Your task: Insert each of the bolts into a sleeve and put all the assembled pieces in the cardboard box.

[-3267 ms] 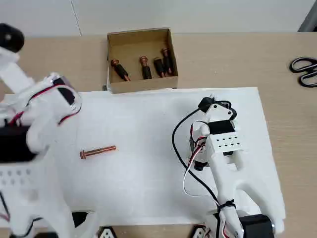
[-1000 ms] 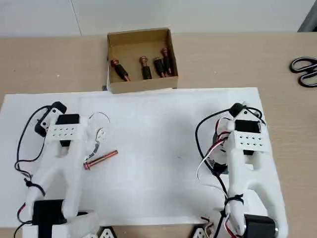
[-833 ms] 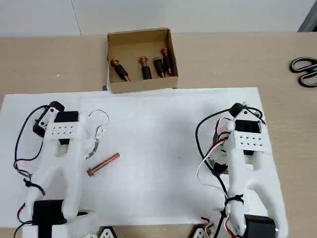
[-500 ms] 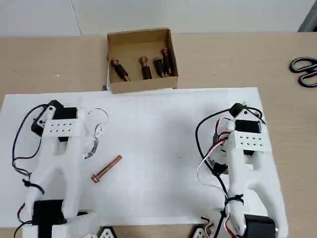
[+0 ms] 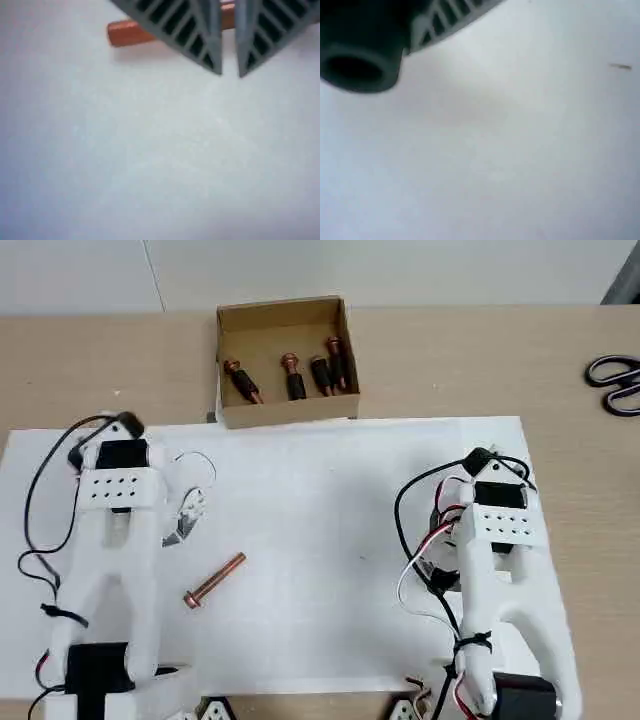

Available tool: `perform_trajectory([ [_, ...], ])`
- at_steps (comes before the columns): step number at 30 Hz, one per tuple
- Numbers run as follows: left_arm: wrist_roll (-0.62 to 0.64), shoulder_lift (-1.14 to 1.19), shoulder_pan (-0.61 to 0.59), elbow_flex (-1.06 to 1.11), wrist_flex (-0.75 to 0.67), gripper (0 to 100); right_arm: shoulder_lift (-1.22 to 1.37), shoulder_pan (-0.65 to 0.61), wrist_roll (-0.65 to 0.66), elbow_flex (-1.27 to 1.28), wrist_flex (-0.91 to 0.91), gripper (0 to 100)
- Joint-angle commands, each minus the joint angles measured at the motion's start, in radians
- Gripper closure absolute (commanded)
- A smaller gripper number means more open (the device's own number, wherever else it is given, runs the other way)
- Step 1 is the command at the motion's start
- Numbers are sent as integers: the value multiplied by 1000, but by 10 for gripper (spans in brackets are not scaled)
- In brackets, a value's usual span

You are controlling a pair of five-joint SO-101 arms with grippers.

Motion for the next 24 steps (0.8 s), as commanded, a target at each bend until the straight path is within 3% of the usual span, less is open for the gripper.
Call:
perform_trajectory([
  [1,-167,-40,-2,-33,2,994,-12,12,0,-48,2,995],
  [4,-296,-40,5,-38,37,994,-12,12,0,-48,2,995],
  [14,-1010,-31,2,-33,66,994,-13,12,-2,-48,4,995],
  [17,-1119,-31,5,-33,55,994,-13,12,-2,-48,4,995],
  [19,-1126,-31,6,-31,64,994,-13,12,-2,-48,4,995],
  [24,-1243,-31,6,-22,155,993,-13,18,-2,-48,7,995],
])
